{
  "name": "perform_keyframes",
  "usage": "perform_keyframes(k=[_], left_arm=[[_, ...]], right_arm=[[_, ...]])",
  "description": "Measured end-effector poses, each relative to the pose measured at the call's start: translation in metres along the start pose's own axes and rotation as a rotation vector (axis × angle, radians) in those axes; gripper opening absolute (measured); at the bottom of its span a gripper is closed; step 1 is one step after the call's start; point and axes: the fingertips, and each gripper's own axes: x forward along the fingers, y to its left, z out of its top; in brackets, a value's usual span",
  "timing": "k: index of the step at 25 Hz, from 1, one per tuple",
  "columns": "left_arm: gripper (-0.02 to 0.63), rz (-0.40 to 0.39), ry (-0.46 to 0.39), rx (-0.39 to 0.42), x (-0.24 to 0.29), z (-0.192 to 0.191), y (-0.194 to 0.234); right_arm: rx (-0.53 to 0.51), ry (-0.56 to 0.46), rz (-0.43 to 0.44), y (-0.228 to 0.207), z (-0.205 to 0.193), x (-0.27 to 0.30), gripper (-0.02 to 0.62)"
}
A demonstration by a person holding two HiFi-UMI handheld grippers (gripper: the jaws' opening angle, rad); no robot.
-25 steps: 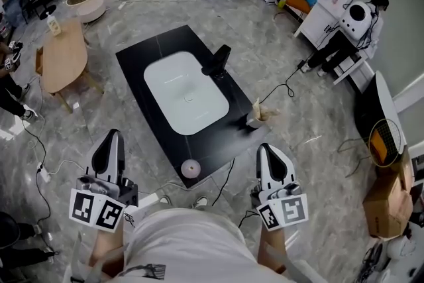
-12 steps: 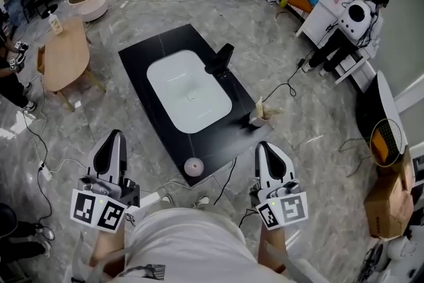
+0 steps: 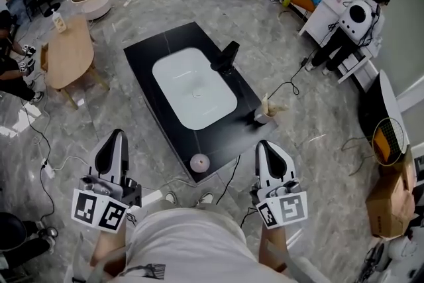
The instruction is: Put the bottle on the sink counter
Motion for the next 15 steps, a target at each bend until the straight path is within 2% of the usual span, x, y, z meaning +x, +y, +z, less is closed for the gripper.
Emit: perform_keyframes(k=[15], left_arm=[[0.014, 0.003, 0.0, -0.004, -0.036, 0.008, 0.003]], right_arm=[[0.0, -0.021, 0.025, 0.033, 0.009, -0.012, 0.011]])
